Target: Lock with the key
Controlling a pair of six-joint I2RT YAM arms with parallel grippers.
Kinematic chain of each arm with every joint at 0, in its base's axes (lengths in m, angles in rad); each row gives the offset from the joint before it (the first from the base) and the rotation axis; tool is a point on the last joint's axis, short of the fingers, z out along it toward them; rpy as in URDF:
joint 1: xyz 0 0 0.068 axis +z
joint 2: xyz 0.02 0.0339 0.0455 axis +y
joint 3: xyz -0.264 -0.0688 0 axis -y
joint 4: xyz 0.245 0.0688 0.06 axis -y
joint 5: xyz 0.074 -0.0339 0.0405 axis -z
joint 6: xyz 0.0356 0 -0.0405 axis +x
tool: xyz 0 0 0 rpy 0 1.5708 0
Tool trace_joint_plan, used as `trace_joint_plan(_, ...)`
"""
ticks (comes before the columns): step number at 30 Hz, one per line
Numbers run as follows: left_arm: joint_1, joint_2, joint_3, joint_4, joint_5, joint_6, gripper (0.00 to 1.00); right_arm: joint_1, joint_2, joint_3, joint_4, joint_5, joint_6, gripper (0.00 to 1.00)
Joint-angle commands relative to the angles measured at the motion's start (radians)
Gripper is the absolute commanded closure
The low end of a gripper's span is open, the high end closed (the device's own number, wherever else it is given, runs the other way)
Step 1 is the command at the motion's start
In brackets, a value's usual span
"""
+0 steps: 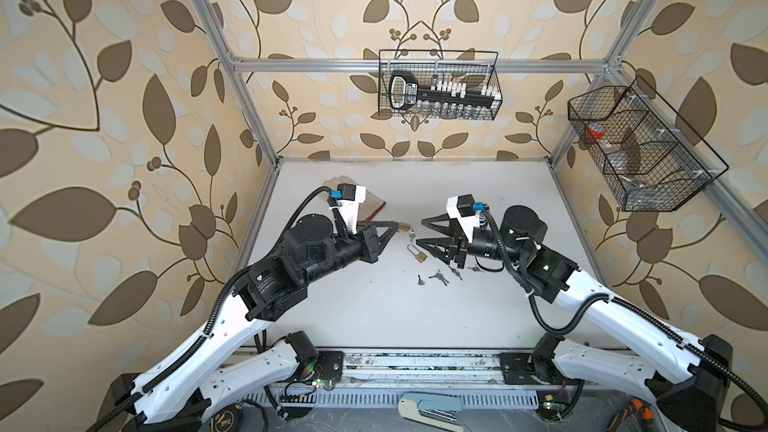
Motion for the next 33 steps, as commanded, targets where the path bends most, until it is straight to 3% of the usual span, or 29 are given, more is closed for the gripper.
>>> trace_joint_plan(1, 0.001, -0.025, 0.024, 0.092, 0.137, 0.057, 1.00, 0.002, -0.006, 0.049, 0.006, -0.059, -0.058, 0.42)
trace_joint_plan(9, 0.001, -0.038, -0.017, 0.225, 0.321, 0.096, 1.00, 0.004, 0.013, 0.111, -0.048, -0.200, -0.081, 0.43)
trace_joint_plan(16, 0.000, -0.041, -0.019, 0.237, 0.334, 0.097, 1.00, 0.002, -0.007, 0.093, -0.021, -0.221, -0.053, 0.63)
trace_joint_plan(23, 0.001, -0.037, -0.022, 0.243, 0.347, 0.095, 1.00, 0.004, -0.001, 0.099, 0.020, -0.276, -0.005, 0.72)
trace_joint_plan(27, 0.001, -0.041, -0.022, 0.239, 0.341, 0.102, 1.00, 0.002, 0.000, 0.096, 0.045, -0.308, 0.025, 0.83)
trace_joint_plan(30, 0.001, -0.044, -0.014, 0.224, 0.336, 0.122, 1.00, 0.002, -0.006, 0.094, 0.064, -0.329, 0.064, 0.98)
trace_joint_plan(33, 0.001, -0.049, -0.001, 0.209, 0.340, 0.171, 1.00, 0.003, -0.006, 0.107, 0.066, -0.332, 0.140, 1.00)
